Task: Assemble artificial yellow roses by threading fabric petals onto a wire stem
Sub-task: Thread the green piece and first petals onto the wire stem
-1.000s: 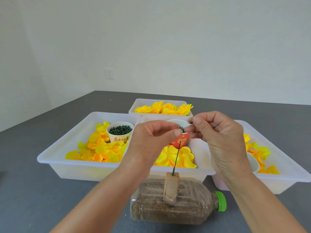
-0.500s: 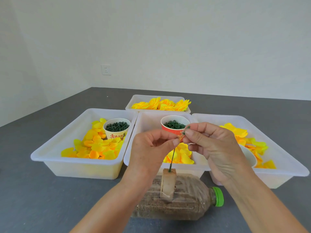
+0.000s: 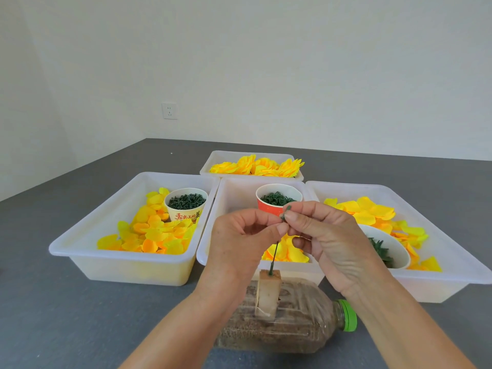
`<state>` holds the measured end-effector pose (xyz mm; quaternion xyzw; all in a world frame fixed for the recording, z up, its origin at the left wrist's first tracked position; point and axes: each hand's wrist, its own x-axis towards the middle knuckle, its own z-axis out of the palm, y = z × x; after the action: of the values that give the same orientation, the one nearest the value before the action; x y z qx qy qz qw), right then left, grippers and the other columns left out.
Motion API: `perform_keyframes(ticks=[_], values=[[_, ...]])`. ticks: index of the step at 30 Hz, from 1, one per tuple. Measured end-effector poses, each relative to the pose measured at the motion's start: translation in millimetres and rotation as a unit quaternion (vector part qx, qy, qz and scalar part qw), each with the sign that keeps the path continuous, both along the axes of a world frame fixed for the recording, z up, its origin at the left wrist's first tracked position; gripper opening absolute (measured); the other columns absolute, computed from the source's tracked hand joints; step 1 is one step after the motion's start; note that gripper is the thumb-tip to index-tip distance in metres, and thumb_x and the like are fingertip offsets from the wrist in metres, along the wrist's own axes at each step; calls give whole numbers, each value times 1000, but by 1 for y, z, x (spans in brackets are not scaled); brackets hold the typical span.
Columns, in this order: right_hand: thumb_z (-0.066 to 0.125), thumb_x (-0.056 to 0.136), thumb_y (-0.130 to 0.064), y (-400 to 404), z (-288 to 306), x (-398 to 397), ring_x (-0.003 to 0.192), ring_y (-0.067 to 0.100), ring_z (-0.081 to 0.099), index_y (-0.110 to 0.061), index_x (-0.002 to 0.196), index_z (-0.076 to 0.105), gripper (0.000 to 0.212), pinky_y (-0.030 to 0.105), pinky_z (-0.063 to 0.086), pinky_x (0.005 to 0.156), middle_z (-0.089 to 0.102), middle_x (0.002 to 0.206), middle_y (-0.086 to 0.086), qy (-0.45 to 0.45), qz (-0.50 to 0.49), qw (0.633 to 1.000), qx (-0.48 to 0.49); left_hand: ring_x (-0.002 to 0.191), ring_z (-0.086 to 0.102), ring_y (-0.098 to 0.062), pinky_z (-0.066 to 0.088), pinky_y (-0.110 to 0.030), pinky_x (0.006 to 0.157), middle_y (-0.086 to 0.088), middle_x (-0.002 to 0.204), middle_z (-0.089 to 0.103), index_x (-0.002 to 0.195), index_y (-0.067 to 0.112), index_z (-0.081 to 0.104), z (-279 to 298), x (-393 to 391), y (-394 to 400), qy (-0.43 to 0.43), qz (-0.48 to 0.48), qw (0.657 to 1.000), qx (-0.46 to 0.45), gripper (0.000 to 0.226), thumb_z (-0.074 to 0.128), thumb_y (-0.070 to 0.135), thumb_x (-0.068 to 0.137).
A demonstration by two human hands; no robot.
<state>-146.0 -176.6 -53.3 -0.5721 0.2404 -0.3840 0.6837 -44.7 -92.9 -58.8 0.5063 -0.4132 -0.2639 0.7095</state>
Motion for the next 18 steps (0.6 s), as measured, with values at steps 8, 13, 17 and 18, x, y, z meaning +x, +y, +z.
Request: perform_keyframes(ticks=[8,13,17,18], values=[[72,55,-20,0,-1,1,53,4,59,-17,68,76,14,15,44,46,70,67,0,-11,20,1000,5,55,57,-6,45,-13,51,-2,60,67,66,10,69,-1,2,0,21,16,999,18,12,74,0,72],[71,56,-19,0,-2,2,52,4,58,-16,68,76,13,14,45,46,69,65,-1,-12,27,999,17,56,57,-8,46,-14,52,-3,60,67,64,12,69,-1,3,1,19,16,999,22,14,74,1,72],[70,56,-17,0,-2,2,51,4,58,-15,68,76,13,14,45,46,68,63,0,-24,37,998,39,54,56,-6,45,-13,51,2,55,64,64,11,69,-1,3,2,14,14,1000,19,15,72,0,73],[70,56,-17,0,-2,2,51,4,58,-16,68,76,14,14,45,46,67,62,-1,-26,40,998,41,55,56,-6,45,-13,51,2,55,64,64,11,69,-1,3,2,14,14,1000,19,15,73,0,73]])
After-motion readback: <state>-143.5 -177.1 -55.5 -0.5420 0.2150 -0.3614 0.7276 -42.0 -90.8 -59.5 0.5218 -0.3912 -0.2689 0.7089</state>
